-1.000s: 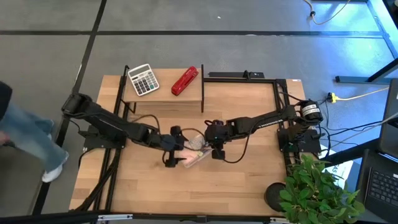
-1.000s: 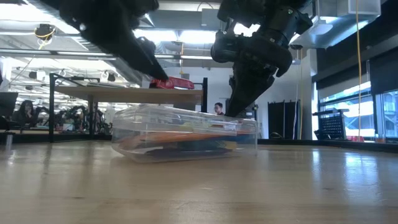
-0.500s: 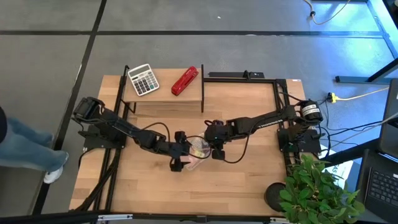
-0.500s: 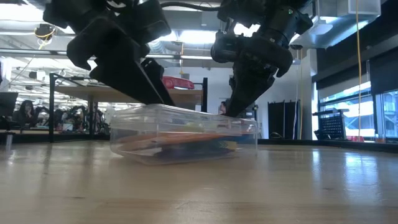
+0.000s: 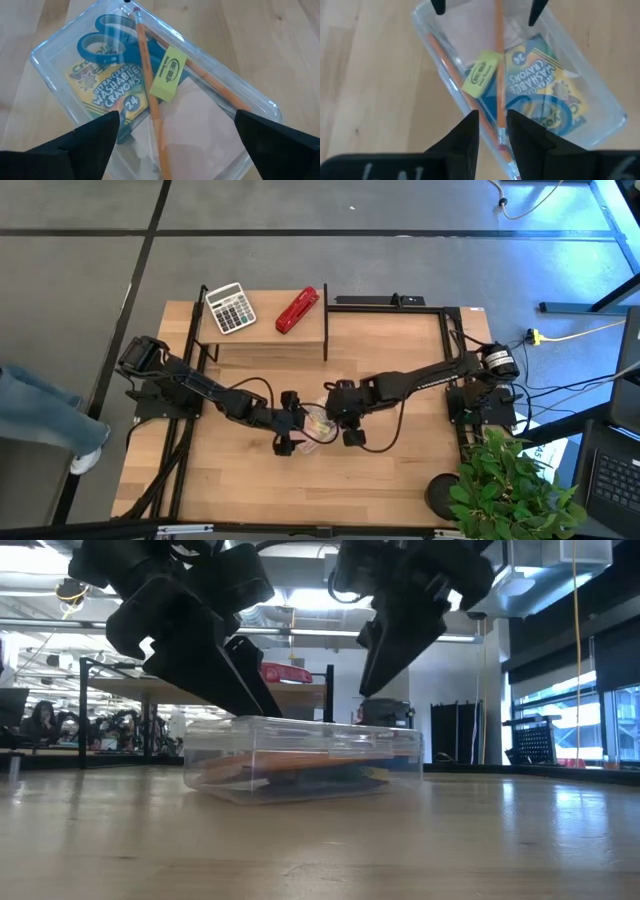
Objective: Pack school essentials
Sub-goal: Close the transparent supply box, then return to Home Position
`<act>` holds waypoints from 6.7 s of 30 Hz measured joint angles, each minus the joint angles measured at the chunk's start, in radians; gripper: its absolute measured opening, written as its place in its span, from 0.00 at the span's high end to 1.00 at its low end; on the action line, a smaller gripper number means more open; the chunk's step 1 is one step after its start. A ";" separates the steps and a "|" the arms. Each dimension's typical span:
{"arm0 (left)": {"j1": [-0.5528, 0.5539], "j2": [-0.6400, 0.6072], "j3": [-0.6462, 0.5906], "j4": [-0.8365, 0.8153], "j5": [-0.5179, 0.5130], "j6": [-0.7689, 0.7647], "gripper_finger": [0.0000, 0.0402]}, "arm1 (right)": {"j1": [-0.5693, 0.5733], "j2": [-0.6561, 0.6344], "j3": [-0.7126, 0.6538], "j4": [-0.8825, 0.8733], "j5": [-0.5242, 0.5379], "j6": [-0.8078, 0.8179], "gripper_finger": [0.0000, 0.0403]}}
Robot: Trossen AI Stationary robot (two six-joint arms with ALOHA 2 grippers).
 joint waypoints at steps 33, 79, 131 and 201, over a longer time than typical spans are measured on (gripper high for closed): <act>-0.004 -0.139 -0.009 -0.081 0.000 0.017 0.02 | -0.014 -0.137 -0.175 0.122 0.036 0.058 0.74; 0.064 -0.780 -0.003 0.027 0.066 0.077 0.02 | -0.007 -0.791 -0.171 0.089 0.276 0.085 0.97; 0.064 -1.637 -0.533 -0.157 -0.070 0.007 0.02 | -0.007 -1.787 -1.019 0.415 0.138 0.268 0.98; 0.061 -1.598 -0.792 0.101 -0.201 0.164 0.53 | -0.007 -1.783 -1.293 0.632 0.137 0.069 0.97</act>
